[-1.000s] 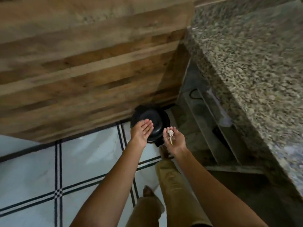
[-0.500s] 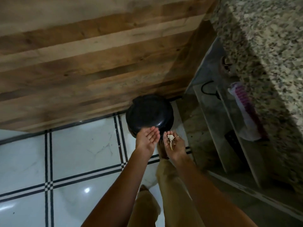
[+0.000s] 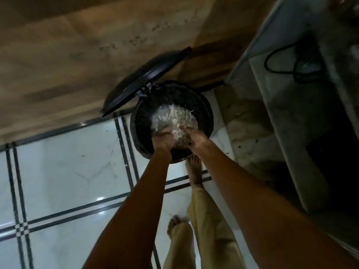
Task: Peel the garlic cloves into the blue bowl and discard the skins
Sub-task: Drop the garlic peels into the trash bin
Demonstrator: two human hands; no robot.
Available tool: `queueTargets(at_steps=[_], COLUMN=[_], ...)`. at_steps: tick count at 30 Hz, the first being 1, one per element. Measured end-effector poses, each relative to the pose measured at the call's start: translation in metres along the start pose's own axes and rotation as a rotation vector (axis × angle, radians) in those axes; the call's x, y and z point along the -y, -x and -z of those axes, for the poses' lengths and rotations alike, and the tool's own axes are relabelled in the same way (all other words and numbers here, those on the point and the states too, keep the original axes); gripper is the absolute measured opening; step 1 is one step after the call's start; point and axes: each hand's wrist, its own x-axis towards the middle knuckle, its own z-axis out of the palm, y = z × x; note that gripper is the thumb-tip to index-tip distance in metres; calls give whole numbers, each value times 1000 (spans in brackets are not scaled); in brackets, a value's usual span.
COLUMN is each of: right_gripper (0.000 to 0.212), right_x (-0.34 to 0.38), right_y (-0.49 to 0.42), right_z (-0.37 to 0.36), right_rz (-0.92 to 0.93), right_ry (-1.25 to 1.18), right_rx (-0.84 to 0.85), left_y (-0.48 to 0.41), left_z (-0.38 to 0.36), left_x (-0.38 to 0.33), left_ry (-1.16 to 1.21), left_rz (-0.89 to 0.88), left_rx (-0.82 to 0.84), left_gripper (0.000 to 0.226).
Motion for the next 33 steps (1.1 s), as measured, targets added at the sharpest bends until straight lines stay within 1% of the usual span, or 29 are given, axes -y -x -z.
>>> queueTargets(at_steps=[1,2,3,4,5,6,7,8,9,10,11,12,13,14,15,16,17,19,20,22,23,24,26,27,29,30,32,33], right_gripper=[45,47,51,62,75,85,90,92,92,93,93,92,91,88,84,77,70,53,47,40,39,35,20,16,17,18,18,17], right_x=[-5,-4,-5,-1,2,7,11,17,20,24,24,24,23,22,25,28,32,36,39,45,48,52,63,67,69,65,39,23], right_y=[-4,2,1,7,6,9,10,14,17,20,20,25,31,40,52,68,85,129,155,217,250,286,350,381,440,469,528,552], right_z=[2,3,4,3,1,0,-2,-4,-4,-3,-3,-5,-6,-6,-4,1,8,22,28,42,48,55,75,89,120,138,182,207], right_rz=[16,5,0,-25,-69,-117,-141,-138,-125,-120,-129,-135,-134,-117,-83,-48,-11,52,77,135,182,239,375,456,647,752,940,983], right_ry=[-39,-73,-141,-223,-355,-424,-467,-439,-435,-415,-419,-410,-401,-375,-347,-305,-225,15,90,136,141,123,-11,-64,-109,-143,-217,-250], right_rx=[-15,29,100,170,253,291,303,285,279,268,287,314,331,339,349,337,299,170,118,93,88,76,12,-29,-131,-204,-417,-535], left_y=[4,10,20,30,34,34,27,23,19,16,18,19,20,23,27,37,52,94,118,172,201,233,301,335,400,432,497,529], left_z=[-3,-6,-9,-12,-14,-12,-7,-1,3,5,4,4,7,12,17,22,25,28,28,24,21,16,-3,-14,-40,-54,-84,-100], left_x=[-3,-4,-6,-4,4,9,13,12,11,11,10,13,16,15,14,8,-3,-30,-44,-71,-85,-99,-127,-139,-153,-153,-135,-121], left_ry=[-99,-138,-162,-181,-240,-349,-456,-519,-498,-468,-462,-515,-586,-623,-619,-596,-578,-602,-625,-679,-695,-698,-675,-665,-633,-621,-610,-611], left_rz=[-166,-331,-462,-547,-544,-480,-362,-299,-343,-458,-535,-522,-437,-313,-213,-172,-191,-275,-322,-448,-545,-648,-826,-883,-1000,-1051,-1122,-1130], left_rx=[-63,-102,-67,33,150,185,126,29,-35,5,92,146,132,60,-14,-56,-37,87,132,175,198,237,336,372,444,500,617,686], left_gripper=[22,22,23,27,29,30,32,38,44,47,49,53,58,59,55,49,42,33,31,27,26,25,24,24,24,23,20,19])
